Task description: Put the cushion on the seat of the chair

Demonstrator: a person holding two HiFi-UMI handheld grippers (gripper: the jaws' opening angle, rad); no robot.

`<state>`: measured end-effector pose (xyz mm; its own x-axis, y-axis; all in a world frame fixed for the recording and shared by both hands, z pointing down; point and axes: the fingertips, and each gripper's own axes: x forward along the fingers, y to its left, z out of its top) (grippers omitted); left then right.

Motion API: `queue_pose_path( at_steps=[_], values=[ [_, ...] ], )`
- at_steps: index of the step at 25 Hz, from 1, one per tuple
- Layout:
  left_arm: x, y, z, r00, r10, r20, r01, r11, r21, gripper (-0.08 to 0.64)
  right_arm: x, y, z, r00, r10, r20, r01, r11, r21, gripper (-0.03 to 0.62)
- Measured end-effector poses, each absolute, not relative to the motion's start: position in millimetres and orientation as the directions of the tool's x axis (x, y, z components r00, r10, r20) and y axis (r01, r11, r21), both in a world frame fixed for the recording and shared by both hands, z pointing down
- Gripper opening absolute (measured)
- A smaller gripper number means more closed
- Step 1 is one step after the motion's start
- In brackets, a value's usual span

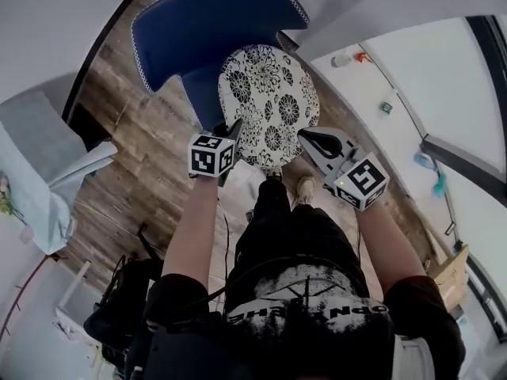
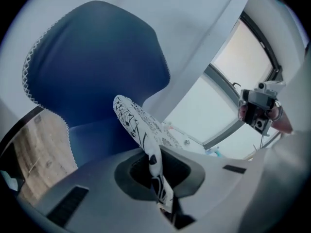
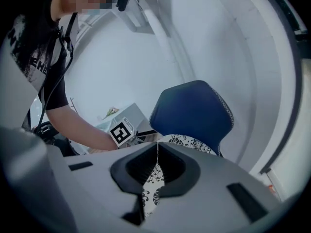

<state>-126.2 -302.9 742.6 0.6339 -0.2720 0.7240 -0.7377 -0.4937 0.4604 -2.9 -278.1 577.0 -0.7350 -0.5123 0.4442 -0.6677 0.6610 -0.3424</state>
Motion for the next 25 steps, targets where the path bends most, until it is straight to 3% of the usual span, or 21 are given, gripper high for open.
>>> queue_pose_path(
  at_steps=[6, 15, 25],
  values=[
    [-215, -298, 785, 0.561, -0.335, 0.757, -0.812, -0.398, 0.426, 0.023, -90, -271, 590, -0.791, -0.397, 0.466, -0.575, 0.744, -0.342, 0.018],
    [-233, -295, 858, 0.455, -0.331, 0.827, -0.883, -0.287, 0.371, 0.023, -76, -268, 621, -0.82, -0.312, 0.48, -0.513, 0.771, -0.376, 0.018],
    [-245, -303, 898, 0.348, -0.355, 0.868, -0.926, -0.275, 0.259, 0.025, -70, -251, 649, -0.834, -0.26, 0.487, -0.49, 0.754, -0.437, 0.018]
  ],
)
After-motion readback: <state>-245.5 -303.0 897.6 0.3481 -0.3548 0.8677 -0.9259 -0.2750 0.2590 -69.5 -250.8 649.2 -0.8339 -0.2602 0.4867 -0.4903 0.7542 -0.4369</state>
